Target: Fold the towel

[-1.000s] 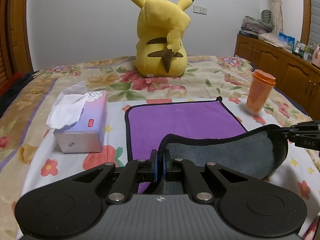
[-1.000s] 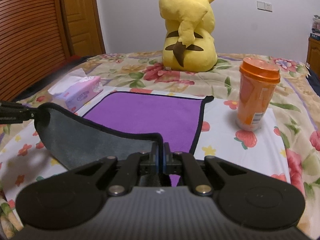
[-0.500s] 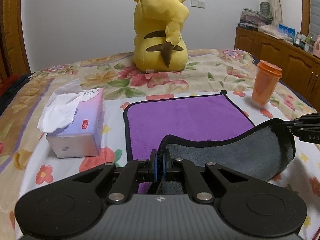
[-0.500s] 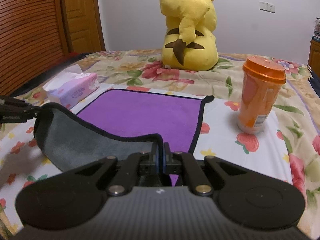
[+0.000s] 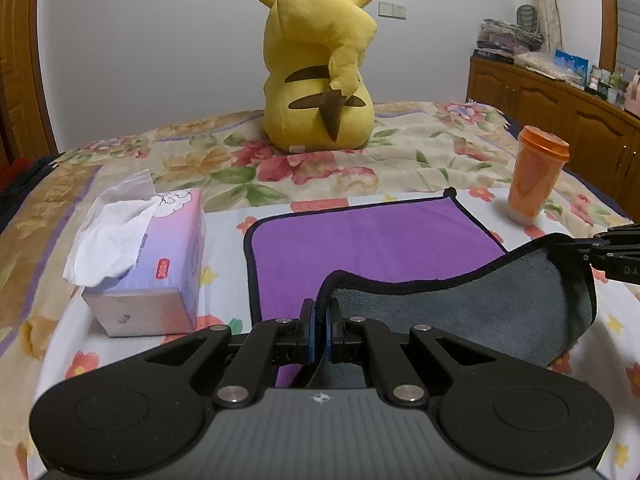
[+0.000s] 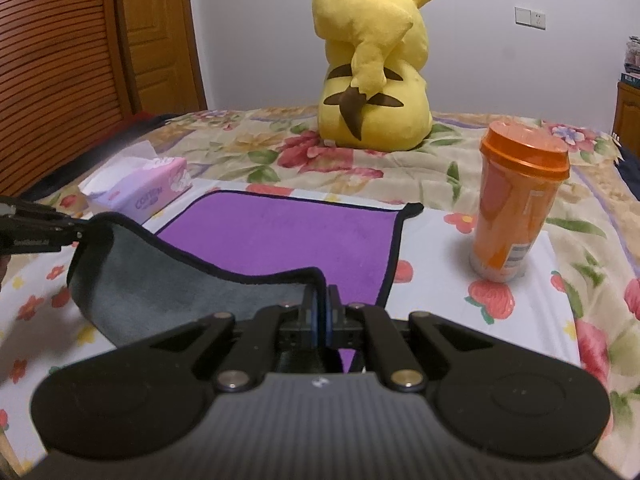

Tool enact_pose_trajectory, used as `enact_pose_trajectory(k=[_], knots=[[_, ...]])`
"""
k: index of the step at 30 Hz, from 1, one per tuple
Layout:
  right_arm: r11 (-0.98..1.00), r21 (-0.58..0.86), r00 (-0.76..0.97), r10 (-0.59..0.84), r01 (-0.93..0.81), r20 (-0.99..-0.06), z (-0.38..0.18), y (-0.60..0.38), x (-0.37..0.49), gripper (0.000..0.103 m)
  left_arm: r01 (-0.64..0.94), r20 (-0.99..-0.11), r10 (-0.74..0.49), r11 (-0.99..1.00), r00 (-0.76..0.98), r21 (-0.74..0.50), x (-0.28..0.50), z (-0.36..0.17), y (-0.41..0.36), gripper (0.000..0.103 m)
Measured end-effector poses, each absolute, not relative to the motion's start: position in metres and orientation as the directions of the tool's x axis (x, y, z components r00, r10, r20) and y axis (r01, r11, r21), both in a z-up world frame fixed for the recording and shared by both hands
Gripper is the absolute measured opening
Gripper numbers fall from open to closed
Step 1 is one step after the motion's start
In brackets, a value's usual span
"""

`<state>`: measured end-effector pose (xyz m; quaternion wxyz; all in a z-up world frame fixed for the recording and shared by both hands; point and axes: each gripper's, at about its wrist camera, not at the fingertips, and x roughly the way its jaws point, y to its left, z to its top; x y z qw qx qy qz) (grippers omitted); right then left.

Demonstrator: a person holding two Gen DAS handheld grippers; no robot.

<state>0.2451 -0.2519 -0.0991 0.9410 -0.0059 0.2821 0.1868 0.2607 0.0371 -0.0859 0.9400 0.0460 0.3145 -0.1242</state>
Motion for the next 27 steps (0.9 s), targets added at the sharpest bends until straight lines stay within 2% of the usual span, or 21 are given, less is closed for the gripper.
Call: enact_pose_trajectory(k=[11, 27], knots=[[0.93, 0.09, 0.792, 0.351, -0.355, -0.5, -0.087, -0.252, 0.255, 0.004, 0.242, -0.573, -0.218, 0.97, 0.79, -0.035, 0.271, -0.071, 0.044, 0.008], [0.931, 0.063, 0.827, 0.349, -0.359, -0.441, -0.061, -0.252, 0.28, 0.004, 0.209, -0.541, -0.186, 0.978, 0.82, -0.019, 0.296, -0.047, 0.04, 0.008]])
